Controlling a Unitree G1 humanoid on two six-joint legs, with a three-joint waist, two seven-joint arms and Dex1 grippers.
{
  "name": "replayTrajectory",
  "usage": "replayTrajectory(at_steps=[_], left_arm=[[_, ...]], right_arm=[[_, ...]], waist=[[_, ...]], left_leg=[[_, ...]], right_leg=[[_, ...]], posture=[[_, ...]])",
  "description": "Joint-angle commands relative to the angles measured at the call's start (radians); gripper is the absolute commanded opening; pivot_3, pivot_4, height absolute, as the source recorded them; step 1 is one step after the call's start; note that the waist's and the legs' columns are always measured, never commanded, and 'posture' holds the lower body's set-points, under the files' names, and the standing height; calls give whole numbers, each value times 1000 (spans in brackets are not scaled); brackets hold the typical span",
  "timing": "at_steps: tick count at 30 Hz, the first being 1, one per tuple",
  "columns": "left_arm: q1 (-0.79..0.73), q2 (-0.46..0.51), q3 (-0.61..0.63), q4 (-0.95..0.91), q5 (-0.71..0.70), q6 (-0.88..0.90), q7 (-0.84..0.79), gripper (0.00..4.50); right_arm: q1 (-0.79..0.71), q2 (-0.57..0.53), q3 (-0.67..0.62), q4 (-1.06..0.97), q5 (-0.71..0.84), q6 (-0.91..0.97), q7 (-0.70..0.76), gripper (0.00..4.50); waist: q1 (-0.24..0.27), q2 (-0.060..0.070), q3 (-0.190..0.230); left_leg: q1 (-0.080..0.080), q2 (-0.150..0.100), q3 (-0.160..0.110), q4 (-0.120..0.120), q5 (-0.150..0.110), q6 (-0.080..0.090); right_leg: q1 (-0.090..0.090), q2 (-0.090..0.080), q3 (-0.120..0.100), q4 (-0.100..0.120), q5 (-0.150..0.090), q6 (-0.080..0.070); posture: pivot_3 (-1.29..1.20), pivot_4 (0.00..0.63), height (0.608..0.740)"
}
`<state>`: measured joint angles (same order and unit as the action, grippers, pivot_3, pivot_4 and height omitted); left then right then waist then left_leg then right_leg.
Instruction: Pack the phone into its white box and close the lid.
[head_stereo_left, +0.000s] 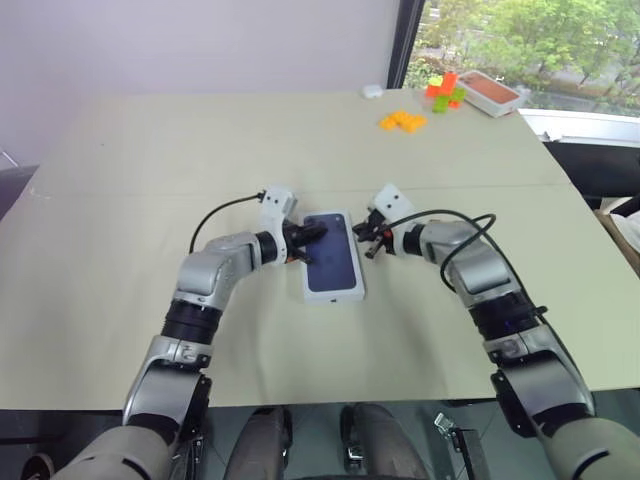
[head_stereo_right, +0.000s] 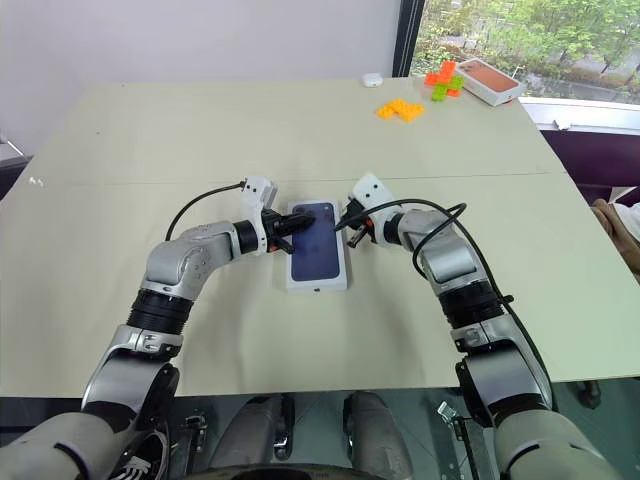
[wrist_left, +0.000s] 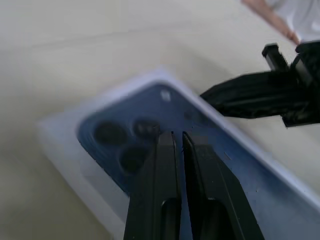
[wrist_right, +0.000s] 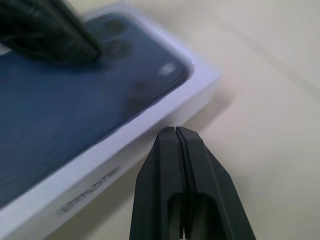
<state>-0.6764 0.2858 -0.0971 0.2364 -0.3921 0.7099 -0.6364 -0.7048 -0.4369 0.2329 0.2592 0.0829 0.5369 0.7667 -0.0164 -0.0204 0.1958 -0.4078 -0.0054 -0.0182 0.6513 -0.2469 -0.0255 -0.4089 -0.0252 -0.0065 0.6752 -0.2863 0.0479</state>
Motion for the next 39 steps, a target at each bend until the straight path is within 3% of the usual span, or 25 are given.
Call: replayTrajectory(at_steps=[1, 8, 12, 21, 27, 32, 39], left_arm=[[38, 30, -24, -19, 34, 29, -10, 292], [99, 72, -20, -135, 8, 74, -48, 292], [96, 56, 8, -162, -21, 98, -42, 292], [10, -14, 55, -70, 8, 11, 11, 292], [89, 4, 14, -138, 10, 18, -25, 292], [188, 90, -34, -242, -16, 97, -110, 292], [226, 131, 34, -359, -90, 105, -151, 292]], right_arm=[[17, -19, 22, -96, 11, 17, 61, 32], [-43, -27, -48, -57, -17, -39, -18, 32], [-108, 25, -129, -41, 58, 1, -51, 32], [-61, 66, -25, 6, -14, -15, -53, 32], [70, -26, 75, -85, -29, -18, 94, 32], [98, -66, 13, -249, 92, 83, 189, 32], [123, -125, -23, -371, 222, 190, 308, 32]], waist=[[0, 0, 0], [0, 0, 0], [3, 0, 0], [4, 0, 0], [4, 1, -1], [-3, 1, -1], [4, 1, -1]], left_leg=[[1, 0, 0, 0, 0, 0], [4, 0, 0, 1, 1, -1], [4, 0, 0, 3, 1, -1], [0, -1, 0, 5, 1, -1], [1, 0, 0, 5, 0, -1], [6, 0, 0, 4, 0, -1], [10, 0, -1, 4, 0, -1]], right_leg=[[0, 0, 0, 0, 0, 0], [1, 0, 1, 6, 0, 0], [2, 0, 1, 7, 0, -1], [-1, 0, 1, 6, 0, -1], [0, 0, 1, 6, 0, 0], [5, 0, 1, 6, 0, 0], [9, -1, 1, 5, 0, -1]], posture=[[0, 150, 740], [0, 150, 740], [0, 150, 740], [0, 150, 740], [0, 150, 740], [0, 150, 740], [0, 150, 740]])
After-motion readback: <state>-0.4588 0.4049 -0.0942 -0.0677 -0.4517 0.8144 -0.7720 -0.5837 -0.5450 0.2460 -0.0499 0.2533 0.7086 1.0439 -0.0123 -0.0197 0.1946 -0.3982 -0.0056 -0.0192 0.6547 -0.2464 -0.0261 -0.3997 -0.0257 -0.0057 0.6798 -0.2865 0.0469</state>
